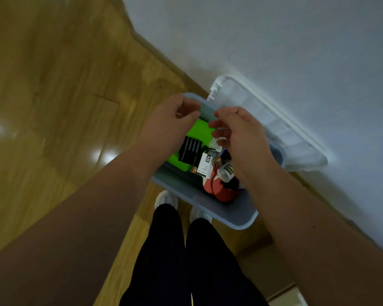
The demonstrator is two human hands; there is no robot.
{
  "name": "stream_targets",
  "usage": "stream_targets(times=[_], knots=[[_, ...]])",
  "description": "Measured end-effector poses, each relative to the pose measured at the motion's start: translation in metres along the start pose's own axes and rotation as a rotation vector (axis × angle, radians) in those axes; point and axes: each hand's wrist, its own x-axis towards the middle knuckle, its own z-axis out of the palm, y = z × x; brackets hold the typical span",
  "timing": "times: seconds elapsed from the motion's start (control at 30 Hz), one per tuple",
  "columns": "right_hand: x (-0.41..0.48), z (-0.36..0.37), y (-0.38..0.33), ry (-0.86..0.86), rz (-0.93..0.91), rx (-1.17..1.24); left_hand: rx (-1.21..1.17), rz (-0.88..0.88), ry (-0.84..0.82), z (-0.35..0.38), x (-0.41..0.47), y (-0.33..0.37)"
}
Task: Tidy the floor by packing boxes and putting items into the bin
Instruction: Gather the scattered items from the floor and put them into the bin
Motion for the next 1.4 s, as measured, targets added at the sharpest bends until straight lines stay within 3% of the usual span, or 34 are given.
stream_targets(times=[0.13, 0.3, 0.6, 0.77, 1.0, 1.4], knots=[[-0.084, 0.050, -0.043, -0.324, -0.035, -0.198, -0.184, -0.083, 0.190, -0.078, -0.094, 0.024], [-0.200, 0.136, -0.071, -0.698, -0.139, -0.461, -0.275, -0.111, 0.543, -0.180, -0.233, 0.040], [-0.433, 0.283, -0.012, -1.194, -0.204, -0.799, -0.401, -0.262, 1.018, -0.273, -0.514, -0.026], [-0.566, 0.333, 0.056, -1.395, -0.282, -0.940, -0.470, -0.357, 1.266, -0.288, -0.676, -0.078], [-0.728, 0.367, 0.168, -1.683, -0.235, -1.074, -0.539, -0.523, 1.617, -0.260, -0.872, -0.140], [-0.867, 0.414, 0.279, -2.085, -0.214, -1.353, -0.736, -0.754, 1.991, -0.220, -0.991, -0.190]])
